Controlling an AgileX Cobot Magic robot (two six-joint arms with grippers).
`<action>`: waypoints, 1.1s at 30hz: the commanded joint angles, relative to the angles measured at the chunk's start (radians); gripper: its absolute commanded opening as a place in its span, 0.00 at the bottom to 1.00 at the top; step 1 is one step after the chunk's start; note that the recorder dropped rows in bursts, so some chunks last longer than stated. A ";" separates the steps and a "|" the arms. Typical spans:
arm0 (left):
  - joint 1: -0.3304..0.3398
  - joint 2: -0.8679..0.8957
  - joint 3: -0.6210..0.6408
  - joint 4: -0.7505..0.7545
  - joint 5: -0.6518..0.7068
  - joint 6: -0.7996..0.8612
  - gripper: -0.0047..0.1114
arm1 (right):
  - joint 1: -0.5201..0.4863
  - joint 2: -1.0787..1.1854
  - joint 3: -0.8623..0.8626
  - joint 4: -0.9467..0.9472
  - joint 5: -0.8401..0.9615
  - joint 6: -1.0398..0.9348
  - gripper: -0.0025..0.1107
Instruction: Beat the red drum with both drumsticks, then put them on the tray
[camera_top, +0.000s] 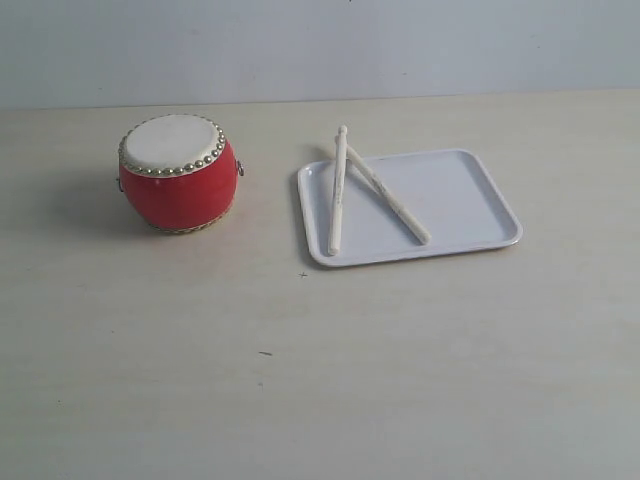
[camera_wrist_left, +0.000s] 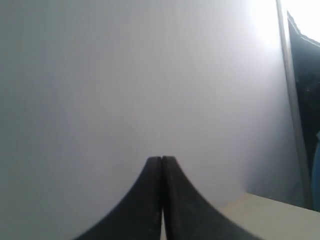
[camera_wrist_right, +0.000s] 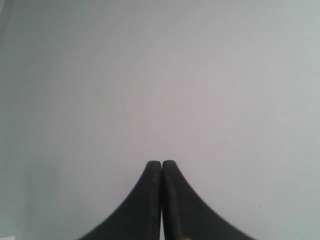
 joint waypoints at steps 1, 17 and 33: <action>0.145 -0.083 0.022 -0.081 0.052 0.071 0.04 | 0.000 -0.119 0.176 0.024 -0.103 0.012 0.02; 0.387 -0.083 0.247 -0.238 0.174 0.107 0.04 | 0.000 -0.143 0.517 0.238 -0.150 -0.113 0.02; 0.392 -0.083 0.619 -0.386 -0.007 0.110 0.04 | 0.000 -0.143 0.851 0.241 -0.367 -0.114 0.02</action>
